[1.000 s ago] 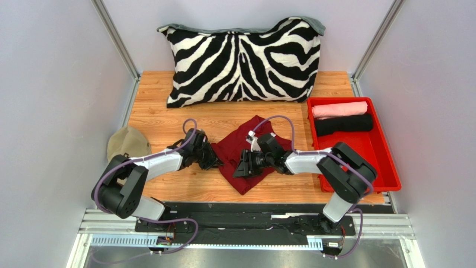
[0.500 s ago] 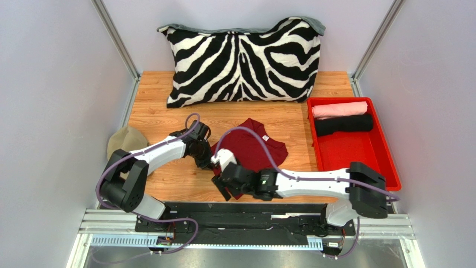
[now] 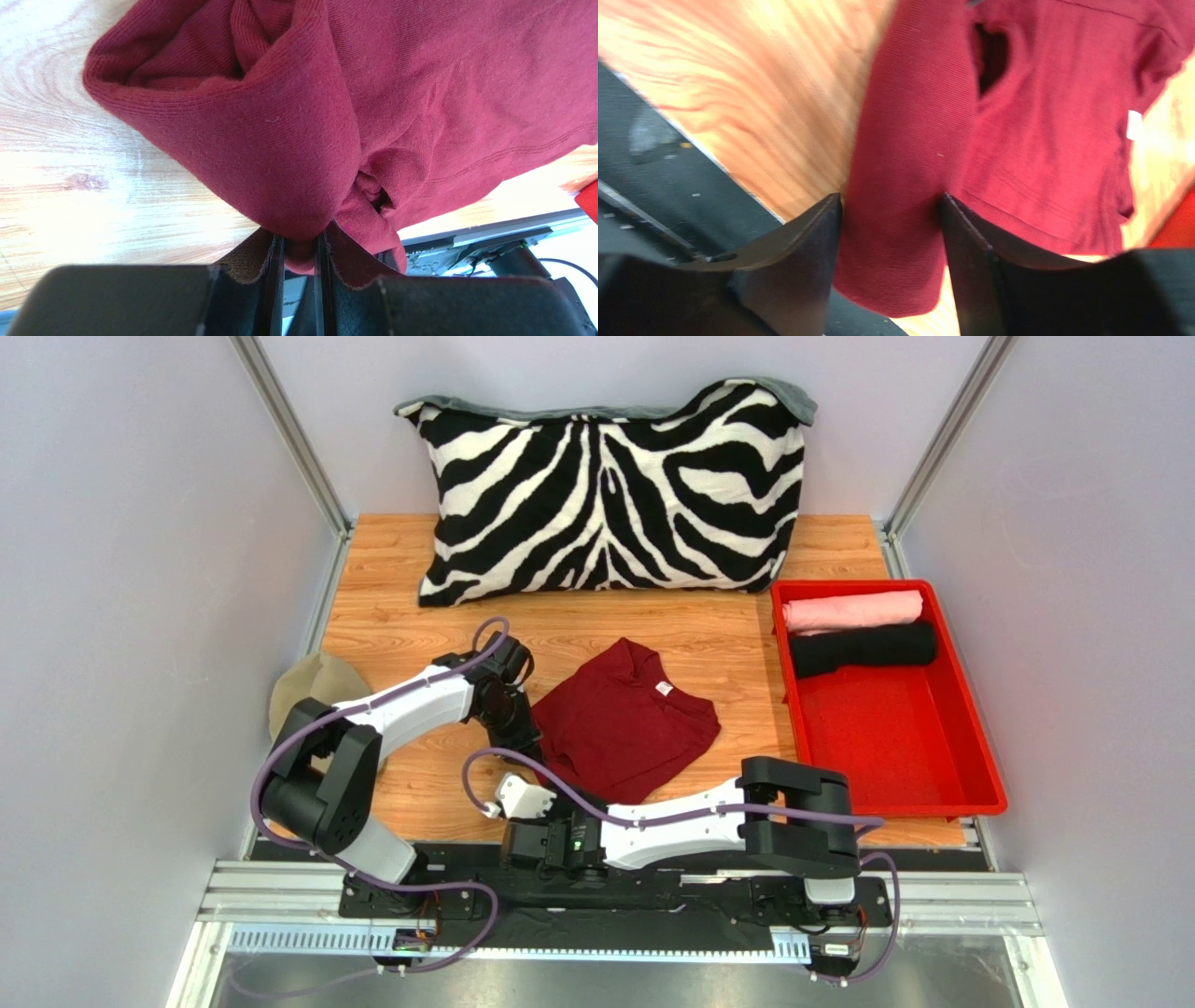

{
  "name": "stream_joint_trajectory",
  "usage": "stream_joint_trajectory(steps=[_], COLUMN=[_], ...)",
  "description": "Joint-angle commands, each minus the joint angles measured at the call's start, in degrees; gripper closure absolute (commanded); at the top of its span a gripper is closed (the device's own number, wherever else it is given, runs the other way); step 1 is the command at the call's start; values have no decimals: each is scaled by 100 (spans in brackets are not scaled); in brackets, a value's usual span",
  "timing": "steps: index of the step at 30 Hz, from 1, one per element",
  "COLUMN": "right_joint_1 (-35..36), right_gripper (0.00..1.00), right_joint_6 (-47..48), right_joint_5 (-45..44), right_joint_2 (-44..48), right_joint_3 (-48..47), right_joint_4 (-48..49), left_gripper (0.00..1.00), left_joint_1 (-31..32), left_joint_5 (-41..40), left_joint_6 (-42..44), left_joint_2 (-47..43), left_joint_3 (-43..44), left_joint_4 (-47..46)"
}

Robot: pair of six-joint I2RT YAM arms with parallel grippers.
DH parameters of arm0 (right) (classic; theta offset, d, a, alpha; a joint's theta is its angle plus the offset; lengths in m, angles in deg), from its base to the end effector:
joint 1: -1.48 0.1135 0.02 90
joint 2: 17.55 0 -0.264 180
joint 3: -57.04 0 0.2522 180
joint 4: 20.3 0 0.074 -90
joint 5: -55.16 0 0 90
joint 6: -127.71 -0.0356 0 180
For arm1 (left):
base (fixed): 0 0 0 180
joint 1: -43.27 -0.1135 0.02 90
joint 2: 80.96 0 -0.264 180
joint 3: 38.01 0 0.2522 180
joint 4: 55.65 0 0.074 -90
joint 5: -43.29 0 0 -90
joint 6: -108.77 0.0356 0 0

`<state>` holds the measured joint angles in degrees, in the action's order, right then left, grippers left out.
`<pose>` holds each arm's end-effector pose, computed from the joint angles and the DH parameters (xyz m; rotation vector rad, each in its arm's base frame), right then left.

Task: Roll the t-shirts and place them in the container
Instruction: Roll the T-shirt to the center of the board.

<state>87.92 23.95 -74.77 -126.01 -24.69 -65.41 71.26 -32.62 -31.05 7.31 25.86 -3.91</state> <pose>0.0452 0.3583 0.1542 -1.3098 2.0156 -0.2650 0.2323 -0.1333 0.1678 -0.5347 3.0159 -0.5283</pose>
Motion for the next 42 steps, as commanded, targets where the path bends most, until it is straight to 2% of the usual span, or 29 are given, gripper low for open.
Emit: stream_joint_trajectory(steps=[1, 4, 6, 8, 10, 13, 14, 15, 18, 24, 26, 29, 32, 36, 42], right_joint_1=[-30, -118, -301, -504, -881, -1636, -1847, -2293, -3111, -4220, -4397, -4705, -4820, -4855, -4899], right_gripper=[44, 52, 57, 58, 59, 59, 59, 59, 59, 60, 60, 60, 61, 60, 61], right_joint_6=[-197, -259, -320, -364, -443, -706, -812, -943, -1427, -2736, -3191, -3614, -3861, -3968, -4012], right_joint_5=[-464, -175, 367, 887, 1800, 3346, 3742, 4564, 5815, 7461, 7683, 7973, 7991, 7965, 7965], right_joint_2=[36, 167, 491, 782, 1317, 1977, 2109, 2310, 2400, 1970, 1725, 1409, 1223, 1126, 1012], right_joint_3=[-121, 55, 247, 616, 1054, 1539, 1906, 2118, 2700, 3543, 3719, 4001, 4177, 4291, 4335], right_joint_4=[-301, -126, 241, 541, 1059, 1832, 2061, 2533, 3403, 5207, 5873, 6498, 6808, 6967, 6994], left_gripper=[84, 82, 74, 61, 47, 41, 40, 39, 39, 39, 39, 38, 36, 33, 33], left_joint_1=[-4, -4, -4, -21, -39, -92, -92, -92, -101, -109, -109, -109, -109, -101, -74], left_joint_5=[41, 68, 77, 120, 234, 454, 472, 437, 428, 665, 779, 868, 798, 675, 613], left_joint_6=[148, 166, 201, 253, 306, 499, 543, 579, 544, 105, -141, -492, -765, -976, -1284], left_joint_2=[6, -3, -38, -125, -213, -398, -520, -591, -986, -1382, -1374, -1313, -1181, -953, -548], left_joint_3=[219, 297, 350, 429, 491, 622, 640, 641, 413, -422, -800, -1292, -1653, -1881, -2110], left_joint_4=[263, 263, 254, 219, 70, -114, -124, -159, -500, -1614, -2046, -3256, -3997, -4579, -5599])
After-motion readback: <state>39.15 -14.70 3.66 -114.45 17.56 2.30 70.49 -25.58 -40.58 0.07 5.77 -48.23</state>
